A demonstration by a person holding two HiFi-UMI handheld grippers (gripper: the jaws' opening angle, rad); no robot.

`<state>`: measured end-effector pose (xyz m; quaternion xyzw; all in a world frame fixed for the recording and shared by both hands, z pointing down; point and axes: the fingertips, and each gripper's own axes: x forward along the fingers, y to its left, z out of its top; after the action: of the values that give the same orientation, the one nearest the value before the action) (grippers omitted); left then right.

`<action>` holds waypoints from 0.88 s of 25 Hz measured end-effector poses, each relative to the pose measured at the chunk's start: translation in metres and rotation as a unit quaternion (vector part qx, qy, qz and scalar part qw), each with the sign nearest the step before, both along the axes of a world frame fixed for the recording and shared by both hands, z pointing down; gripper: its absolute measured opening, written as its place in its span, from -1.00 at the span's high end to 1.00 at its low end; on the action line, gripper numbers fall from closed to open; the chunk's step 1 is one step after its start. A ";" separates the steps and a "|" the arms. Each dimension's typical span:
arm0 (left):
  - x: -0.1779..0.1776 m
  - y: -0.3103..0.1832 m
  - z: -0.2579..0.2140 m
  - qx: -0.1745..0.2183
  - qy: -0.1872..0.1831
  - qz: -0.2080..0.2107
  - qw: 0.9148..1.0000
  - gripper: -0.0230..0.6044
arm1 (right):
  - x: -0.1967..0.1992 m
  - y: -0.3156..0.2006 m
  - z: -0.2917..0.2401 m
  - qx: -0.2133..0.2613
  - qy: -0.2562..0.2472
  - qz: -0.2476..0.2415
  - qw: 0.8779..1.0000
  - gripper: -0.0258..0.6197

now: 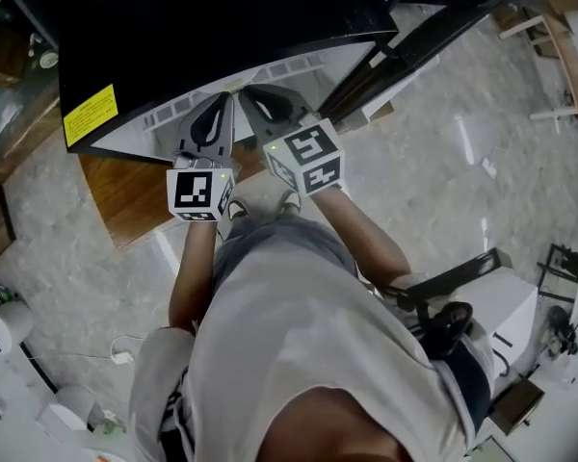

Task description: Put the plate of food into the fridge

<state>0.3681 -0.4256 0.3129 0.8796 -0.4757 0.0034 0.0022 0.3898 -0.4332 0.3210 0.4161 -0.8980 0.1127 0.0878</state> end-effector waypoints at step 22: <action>-0.039 0.020 -0.003 -0.027 0.035 -0.022 0.999 0.87 | -0.035 0.009 -0.011 0.045 0.015 0.005 0.999 0.85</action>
<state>0.3292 -0.4061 0.3096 0.8683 -0.4940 -0.0151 0.0428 0.3550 -0.4238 0.3099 0.4255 -0.8988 0.0663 0.0820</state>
